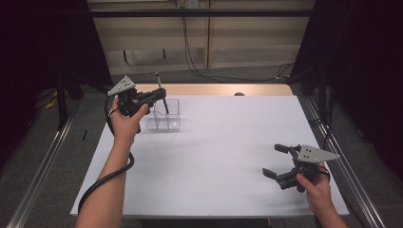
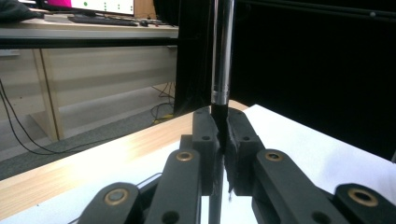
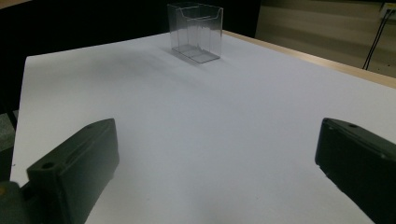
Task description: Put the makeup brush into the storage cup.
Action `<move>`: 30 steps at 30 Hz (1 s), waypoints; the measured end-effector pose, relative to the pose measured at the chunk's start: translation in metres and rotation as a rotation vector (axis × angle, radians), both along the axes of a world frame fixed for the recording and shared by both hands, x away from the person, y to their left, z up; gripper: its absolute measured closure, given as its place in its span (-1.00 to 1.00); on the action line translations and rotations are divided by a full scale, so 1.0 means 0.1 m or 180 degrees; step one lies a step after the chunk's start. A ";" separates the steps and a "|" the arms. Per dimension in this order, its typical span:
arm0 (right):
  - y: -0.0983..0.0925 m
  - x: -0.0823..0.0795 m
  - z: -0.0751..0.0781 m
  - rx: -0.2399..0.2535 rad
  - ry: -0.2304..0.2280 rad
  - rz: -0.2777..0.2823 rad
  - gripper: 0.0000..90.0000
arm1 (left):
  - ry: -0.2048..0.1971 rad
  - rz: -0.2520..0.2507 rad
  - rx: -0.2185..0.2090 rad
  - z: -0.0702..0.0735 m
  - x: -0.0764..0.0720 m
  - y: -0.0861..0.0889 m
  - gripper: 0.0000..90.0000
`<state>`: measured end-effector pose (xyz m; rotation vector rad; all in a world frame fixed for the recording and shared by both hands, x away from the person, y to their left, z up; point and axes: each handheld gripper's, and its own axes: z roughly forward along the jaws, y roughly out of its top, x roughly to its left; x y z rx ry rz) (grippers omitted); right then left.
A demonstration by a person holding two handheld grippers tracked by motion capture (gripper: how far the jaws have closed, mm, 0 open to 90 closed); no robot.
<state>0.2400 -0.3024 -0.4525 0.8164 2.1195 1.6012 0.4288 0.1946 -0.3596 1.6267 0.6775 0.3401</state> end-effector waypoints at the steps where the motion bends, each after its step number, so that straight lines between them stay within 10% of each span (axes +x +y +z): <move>1: 0.00 0.00 0.00 -0.0010 -0.0002 -0.0005 -1.00 | -0.0001 0.0012 0.0007 0.00 0.01 0.00 0.86; 30: -0.01 -0.01 0.01 0.0004 -0.0012 0.0020 -1.00 | -0.0069 0.0244 0.0101 0.03 0.16 0.01 0.86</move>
